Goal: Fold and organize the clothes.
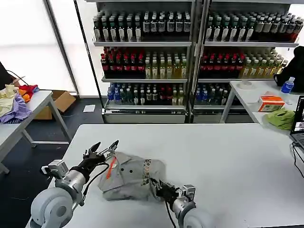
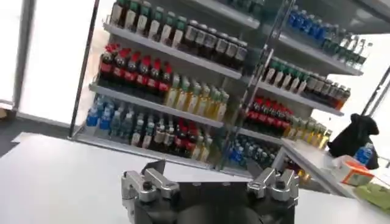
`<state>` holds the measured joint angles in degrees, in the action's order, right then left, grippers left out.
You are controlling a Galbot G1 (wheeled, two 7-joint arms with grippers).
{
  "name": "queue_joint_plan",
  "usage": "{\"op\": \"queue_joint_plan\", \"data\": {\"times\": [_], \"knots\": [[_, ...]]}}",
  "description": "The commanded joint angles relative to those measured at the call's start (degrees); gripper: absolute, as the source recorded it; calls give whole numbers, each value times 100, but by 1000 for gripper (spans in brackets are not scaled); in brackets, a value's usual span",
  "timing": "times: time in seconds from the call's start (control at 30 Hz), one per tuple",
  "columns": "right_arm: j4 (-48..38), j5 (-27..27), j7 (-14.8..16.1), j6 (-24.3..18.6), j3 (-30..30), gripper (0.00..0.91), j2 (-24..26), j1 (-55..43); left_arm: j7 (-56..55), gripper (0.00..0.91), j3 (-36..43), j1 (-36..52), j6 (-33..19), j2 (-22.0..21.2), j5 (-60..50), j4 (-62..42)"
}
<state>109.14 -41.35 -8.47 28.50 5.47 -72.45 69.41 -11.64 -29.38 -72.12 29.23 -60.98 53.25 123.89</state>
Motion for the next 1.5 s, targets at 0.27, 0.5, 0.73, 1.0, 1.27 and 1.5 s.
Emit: {"op": "queue_joint_plan", "data": {"times": [0.27,0.5,0.73,1.0,1.27,1.5], "knots": [[160,1564,1155,307,1289,0,1635,-68,21,907,-211,-154,-28,-4,42,-114],[2,2181,870,-267,1314,907,1373,-75,-73,907,-173,-82,-30,-46,59,-152],[416,2613,431,-419,1816,907,1153,94,-37,907,-229,-173,-14,30,68,-63],[-175,2619,-13,-839,526,907,147,-470,-46,907,-166,-134,-15,-21,43,3],[-603,2557,-169,-973,323,907,-193,-123,51,907,-306,-380,-42,-19,46,10],[-674,2315,-362,-908,480,907,-90,168,95,907,-246,-366,-86,-62,16,-43]]}}
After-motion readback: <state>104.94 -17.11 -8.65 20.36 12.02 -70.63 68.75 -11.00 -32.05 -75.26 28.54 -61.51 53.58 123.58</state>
